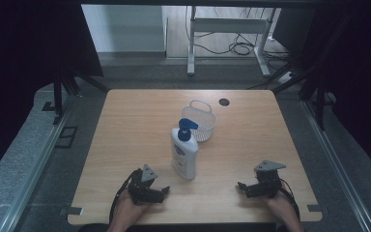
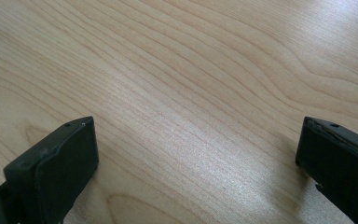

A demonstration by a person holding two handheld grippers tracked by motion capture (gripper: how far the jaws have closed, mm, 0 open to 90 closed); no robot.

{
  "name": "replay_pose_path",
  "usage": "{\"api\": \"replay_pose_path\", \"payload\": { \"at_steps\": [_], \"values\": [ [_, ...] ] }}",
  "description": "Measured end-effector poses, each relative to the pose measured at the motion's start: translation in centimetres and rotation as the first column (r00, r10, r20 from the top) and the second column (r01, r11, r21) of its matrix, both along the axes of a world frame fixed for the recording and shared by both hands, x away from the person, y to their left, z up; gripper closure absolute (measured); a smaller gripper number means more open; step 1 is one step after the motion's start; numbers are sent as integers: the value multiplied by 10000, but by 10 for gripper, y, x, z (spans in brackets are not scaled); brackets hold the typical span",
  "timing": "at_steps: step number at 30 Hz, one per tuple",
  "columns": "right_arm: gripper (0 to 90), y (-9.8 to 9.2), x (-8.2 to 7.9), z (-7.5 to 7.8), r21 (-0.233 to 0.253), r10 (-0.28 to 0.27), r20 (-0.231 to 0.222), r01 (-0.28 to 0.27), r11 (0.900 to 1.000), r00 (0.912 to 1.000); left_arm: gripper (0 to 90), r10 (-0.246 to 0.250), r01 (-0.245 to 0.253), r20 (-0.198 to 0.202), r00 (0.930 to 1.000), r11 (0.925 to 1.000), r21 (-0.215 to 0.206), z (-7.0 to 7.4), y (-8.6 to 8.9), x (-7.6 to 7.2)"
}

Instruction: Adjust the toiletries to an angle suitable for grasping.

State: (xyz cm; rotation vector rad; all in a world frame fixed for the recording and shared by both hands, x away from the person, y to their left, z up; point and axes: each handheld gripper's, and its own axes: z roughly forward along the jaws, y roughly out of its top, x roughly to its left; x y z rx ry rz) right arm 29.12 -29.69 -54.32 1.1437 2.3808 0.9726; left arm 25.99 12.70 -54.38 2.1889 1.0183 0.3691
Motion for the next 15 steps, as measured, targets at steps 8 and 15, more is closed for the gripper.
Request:
{"api": "replay_pose_path", "payload": {
  "at_steps": [8,15],
  "values": [
    [0,0,0,0,-1,1,1,-1,10000,10000,116,-2,2,0,10000,10000,-2,0,0,0],
    [0,0,0,0,0,1,1,-1,10000,10000,116,-47,47,0,10000,10000,0,0,0,1]
  ]
}}
